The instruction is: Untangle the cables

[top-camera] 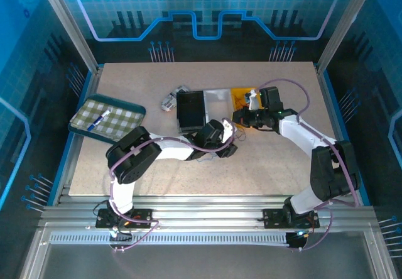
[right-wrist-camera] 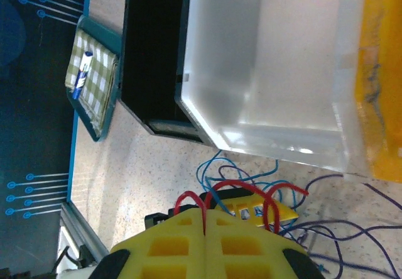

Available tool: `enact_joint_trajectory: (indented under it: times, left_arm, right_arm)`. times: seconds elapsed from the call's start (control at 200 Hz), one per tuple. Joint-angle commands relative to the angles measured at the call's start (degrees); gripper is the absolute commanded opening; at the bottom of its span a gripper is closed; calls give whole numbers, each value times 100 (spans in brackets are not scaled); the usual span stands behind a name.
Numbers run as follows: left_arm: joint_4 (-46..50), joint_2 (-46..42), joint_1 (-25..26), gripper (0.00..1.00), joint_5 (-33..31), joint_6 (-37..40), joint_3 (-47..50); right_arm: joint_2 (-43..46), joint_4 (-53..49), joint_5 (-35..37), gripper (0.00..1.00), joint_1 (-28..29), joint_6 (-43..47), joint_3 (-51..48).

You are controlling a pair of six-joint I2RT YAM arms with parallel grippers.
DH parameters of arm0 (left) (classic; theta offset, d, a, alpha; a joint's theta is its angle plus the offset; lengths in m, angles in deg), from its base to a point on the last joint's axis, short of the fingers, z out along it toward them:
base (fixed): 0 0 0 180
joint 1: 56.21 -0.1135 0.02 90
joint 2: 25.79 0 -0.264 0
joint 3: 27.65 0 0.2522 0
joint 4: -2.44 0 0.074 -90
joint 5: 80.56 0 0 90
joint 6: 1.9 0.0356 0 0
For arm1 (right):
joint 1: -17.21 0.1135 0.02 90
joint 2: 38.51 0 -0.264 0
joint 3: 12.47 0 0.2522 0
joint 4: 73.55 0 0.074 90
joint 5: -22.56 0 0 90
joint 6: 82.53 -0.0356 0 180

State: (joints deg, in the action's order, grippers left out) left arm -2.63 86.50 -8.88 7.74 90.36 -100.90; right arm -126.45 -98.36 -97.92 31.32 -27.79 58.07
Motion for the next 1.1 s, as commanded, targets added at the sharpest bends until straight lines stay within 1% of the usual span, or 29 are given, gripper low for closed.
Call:
enact_joint_trajectory:
  times: [0.0, 0.1, 0.125, 0.195, 0.29, 0.345, 0.505, 0.576, 0.646, 0.686, 0.786, 0.841, 0.921, 0.986, 1.096]
  left_arm:
    - [-344, 320, 19, 42, -347, 73, -187]
    - [-401, 399, 21, 21, -547, -143, -140]
    - [-415, 378, 16, 14, -587, -187, -107]
    - [-405, 252, 11, 0, -685, -318, 33]
    - [-283, -86, -9, 0, -833, -412, 335]
    - [-281, -370, -88, 0, -900, -599, 626]
    - [-363, -1384, -590, 0, -456, -1412, 1718]
    - [-362, -1766, -709, 0, -380, -1591, 2101]
    - [-251, -2020, -756, 0, -444, -1694, 2319]
    - [-219, -2107, -782, 0, -477, -1759, 2414]
    - [-198, -2176, -843, 0, -597, -1851, 2528]
    - [-141, -2160, -871, 0, -808, -1959, 2529]
    - [-13, -2126, -1051, 0, -1181, -2308, 2574]
    - [-68, -2106, -1253, 0, -1266, -2591, 2711]
    - [-55, -2103, -1334, 0, -1402, -2622, 2802]
  right_arm:
    - [23, 191, -316, 0, -119, -235, 50]
    - [99, 173, -253, 0, -166, -251, 62]
    - [125, 167, -219, 0, -179, -259, 62]
    - [170, 156, -124, 0, -278, -316, 42]
    - [278, 156, 130, 0, -460, -414, -23]
    - [382, 152, 346, 0, -578, -460, -101]
    - [792, -71, 1405, 0, -905, -566, -317]
    - [985, -178, 1871, 0, -1008, -595, -431]
    - [1153, -357, 2395, 0, -1113, -676, -519]
    - [1235, -385, 2578, 0, -1184, -724, -575]
    - [1319, -419, 2734, 0, -1340, -760, -606]
    - [1344, -514, 2846, 0, -1396, -745, -591]
    - [1407, -748, 3182, 0, -1503, -771, -537]
    - [1511, -962, 3513, 0, -1641, -861, -534]
    - [1748, -1327, 4084, 0, -1911, -988, -583]
